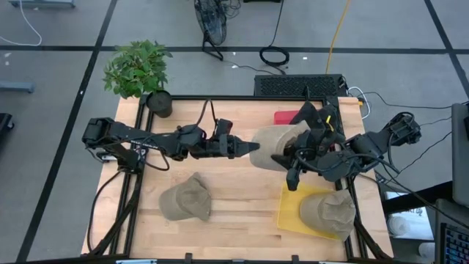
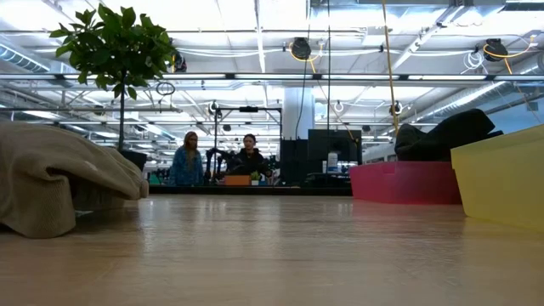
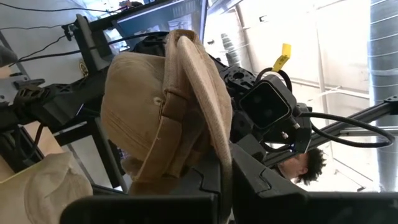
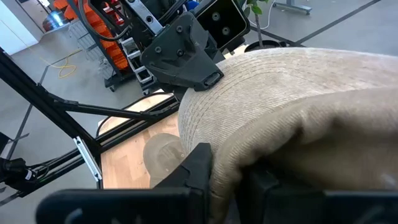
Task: Pick & Place hat
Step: Put the bottom brown cap into the yellow bin
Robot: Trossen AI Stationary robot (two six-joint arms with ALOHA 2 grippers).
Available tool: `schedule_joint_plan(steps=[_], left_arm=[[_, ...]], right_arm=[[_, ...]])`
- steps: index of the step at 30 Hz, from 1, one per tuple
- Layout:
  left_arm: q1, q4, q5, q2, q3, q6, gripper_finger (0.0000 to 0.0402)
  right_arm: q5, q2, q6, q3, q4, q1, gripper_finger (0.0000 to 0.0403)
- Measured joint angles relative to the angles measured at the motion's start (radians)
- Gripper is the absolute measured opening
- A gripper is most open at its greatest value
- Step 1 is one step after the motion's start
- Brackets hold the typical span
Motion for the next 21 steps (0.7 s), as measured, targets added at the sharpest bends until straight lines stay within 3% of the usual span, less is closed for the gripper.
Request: schedule_joint_plan(steps=[13,21], left_arm=[[0.004,-0.011,-0.002,0.000,0.000,0.007,0.0015],[0.007,-0.023,0.001,0.003,0.000,0.048,0.0109]], right_arm=[[0.001,0.000,0.004,0.000,0.001,0.002,0.0030],[0.002,0.000,0.009,0.000,0.009,0.002,0.0025]])
